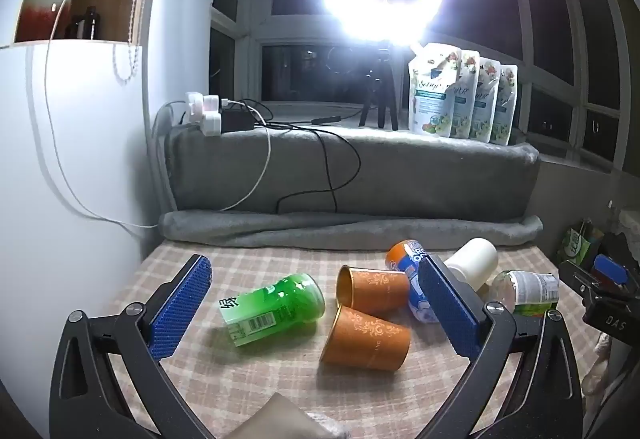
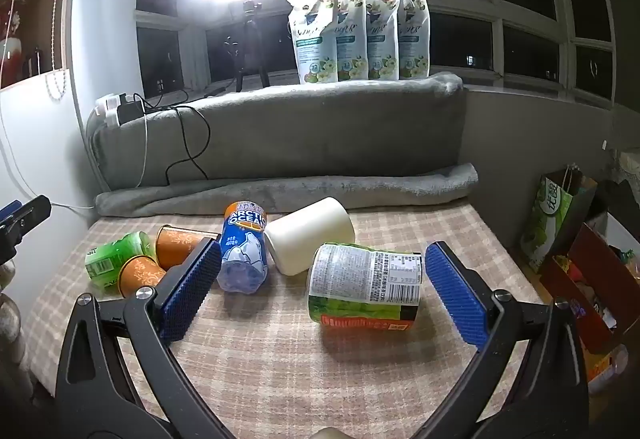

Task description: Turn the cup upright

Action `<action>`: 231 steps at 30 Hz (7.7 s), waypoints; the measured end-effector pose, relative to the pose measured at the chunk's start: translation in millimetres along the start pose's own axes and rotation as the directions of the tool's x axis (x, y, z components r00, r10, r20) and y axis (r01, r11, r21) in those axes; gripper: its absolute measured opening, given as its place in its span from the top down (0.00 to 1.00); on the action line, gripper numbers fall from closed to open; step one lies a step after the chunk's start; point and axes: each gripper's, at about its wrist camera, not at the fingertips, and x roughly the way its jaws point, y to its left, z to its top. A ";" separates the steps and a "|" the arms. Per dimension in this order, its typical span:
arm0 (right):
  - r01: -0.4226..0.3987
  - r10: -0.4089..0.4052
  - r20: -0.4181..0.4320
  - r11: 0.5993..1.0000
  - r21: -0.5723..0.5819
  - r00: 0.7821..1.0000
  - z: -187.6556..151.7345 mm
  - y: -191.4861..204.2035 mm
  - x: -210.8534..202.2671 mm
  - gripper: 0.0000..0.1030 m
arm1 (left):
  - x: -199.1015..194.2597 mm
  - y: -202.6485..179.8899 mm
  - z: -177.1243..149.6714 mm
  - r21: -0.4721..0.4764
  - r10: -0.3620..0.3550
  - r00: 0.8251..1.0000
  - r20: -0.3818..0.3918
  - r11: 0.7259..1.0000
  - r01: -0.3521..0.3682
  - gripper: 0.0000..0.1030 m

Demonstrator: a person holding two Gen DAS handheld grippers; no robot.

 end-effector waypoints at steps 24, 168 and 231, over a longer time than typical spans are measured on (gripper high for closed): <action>0.005 -0.005 -0.016 1.000 -0.005 1.000 -1.3 0.8 2.7 0.00 | 5.5 10.2 -9.6 -0.005 -0.004 1.000 -0.012 1.000 0.004 0.01; -0.330 0.299 -0.554 0.943 0.046 0.777 70.4 64.7 240.4 0.41 | 15.3 71.7 -47.5 -0.183 0.017 0.976 -0.217 0.981 -0.058 0.01; -0.395 0.480 -0.495 0.877 0.272 0.724 -31.4 11.7 87.6 0.14 | 31.1 31.7 -57.3 -0.269 -0.321 0.879 -0.353 0.935 0.233 0.03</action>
